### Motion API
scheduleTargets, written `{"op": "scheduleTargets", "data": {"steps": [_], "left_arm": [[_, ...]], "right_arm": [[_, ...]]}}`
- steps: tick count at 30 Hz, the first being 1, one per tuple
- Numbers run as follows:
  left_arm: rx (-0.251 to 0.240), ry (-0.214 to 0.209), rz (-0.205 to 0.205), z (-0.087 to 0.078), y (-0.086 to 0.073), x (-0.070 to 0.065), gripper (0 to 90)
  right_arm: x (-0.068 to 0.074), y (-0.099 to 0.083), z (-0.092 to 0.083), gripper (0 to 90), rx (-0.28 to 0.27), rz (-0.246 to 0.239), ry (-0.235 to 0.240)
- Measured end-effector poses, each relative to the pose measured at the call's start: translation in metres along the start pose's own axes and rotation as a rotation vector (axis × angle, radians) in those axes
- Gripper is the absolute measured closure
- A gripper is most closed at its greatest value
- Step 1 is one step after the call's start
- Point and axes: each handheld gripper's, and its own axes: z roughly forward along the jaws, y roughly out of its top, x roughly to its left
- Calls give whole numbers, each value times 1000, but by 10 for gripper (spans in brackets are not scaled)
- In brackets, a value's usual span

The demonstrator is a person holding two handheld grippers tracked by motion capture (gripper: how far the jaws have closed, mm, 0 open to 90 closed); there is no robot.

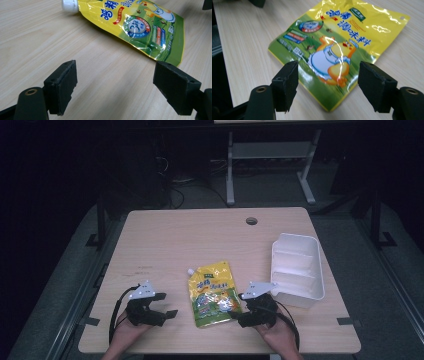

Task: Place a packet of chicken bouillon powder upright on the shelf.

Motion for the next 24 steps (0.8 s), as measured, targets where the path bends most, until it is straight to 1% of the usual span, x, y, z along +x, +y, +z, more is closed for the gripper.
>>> {"op": "scheduleTargets", "data": {"steps": [3, 4, 6, 9, 11, 13, 15, 16, 18, 20, 21, 22, 24], "left_arm": [[7, 6, 9, 4, 4, -1, 189], [6, 9, 5, 5, 5, -1, 189], [6, 15, -2, 7, 7, 0, 189], [10, 22, -15, 11, 10, 0, 189], [18, 29, -14, 13, 12, 1, 189], [17, 30, -17, 16, 16, 2, 192], [13, 30, -34, 20, 21, 3, 192], [9, 28, -40, 22, 24, 4, 193], [4, 30, -58, 26, 28, 5, 201], [-5, 19, -92, 31, 32, 9, 211], [-5, 19, -92, 31, 32, 9, 213], [17, 7, -136, 39, 36, 13, 209], [17, -3, -156, 44, 40, 16, 210]], "right_arm": [[0, 4, 5, 338, -1, -4, 2], [1, 6, 7, 357, 7, -13, 5], [1, 8, 11, 373, 18, -32, -5], [-1, 12, 15, 379, 28, -40, -13], [-1, 13, 18, 380, 39, -37, -7], [-1, 13, 22, 379, 62, -48, -8], [1, 13, 24, 379, 83, -60, -9], [2, 13, 26, 380, 94, -74, -16], [3, 13, 26, 383, 105, -86, -34], [3, 12, 27, 390, 112, -80, -37], [3, 12, 27, 390, 112, -80, -37], [3, 11, 30, 402, 135, -84, -44], [3, 10, 33, 400, 157, -93, -46]]}}
